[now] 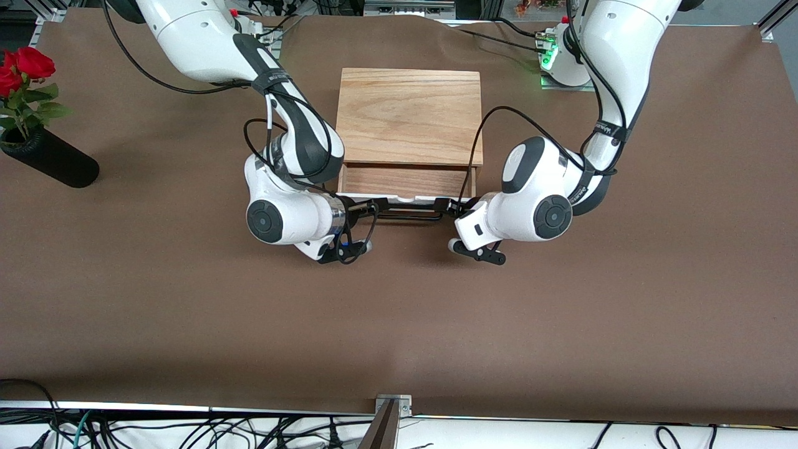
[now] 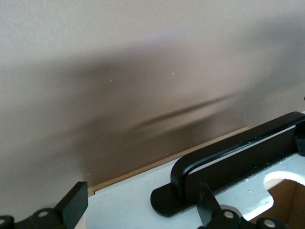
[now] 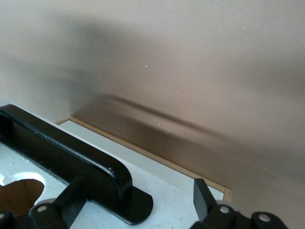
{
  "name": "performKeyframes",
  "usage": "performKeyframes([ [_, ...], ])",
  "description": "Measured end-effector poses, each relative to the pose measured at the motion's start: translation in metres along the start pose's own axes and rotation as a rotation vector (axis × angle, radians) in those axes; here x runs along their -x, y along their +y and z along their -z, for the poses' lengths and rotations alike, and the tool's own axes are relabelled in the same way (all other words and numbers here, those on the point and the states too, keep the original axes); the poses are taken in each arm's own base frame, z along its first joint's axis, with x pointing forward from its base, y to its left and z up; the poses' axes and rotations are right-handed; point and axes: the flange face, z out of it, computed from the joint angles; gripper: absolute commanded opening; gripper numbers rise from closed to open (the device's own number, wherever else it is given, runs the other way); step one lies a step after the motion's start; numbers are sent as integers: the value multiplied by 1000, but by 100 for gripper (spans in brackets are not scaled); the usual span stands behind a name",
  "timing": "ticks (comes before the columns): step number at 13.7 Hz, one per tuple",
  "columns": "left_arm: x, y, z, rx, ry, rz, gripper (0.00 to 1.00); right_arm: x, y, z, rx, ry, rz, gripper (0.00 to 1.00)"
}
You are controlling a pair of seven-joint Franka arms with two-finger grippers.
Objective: Close drawer with both arms simultaneously
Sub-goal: 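Push the white drawer front into the chest with both grippers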
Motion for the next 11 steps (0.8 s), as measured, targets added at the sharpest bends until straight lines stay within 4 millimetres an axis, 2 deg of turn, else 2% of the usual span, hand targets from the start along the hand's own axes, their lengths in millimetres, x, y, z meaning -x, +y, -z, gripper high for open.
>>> performKeyframes([
  [11,20,-1,-13,-9,-172,2,100,18,-16,-22,9,-116,21,100],
])
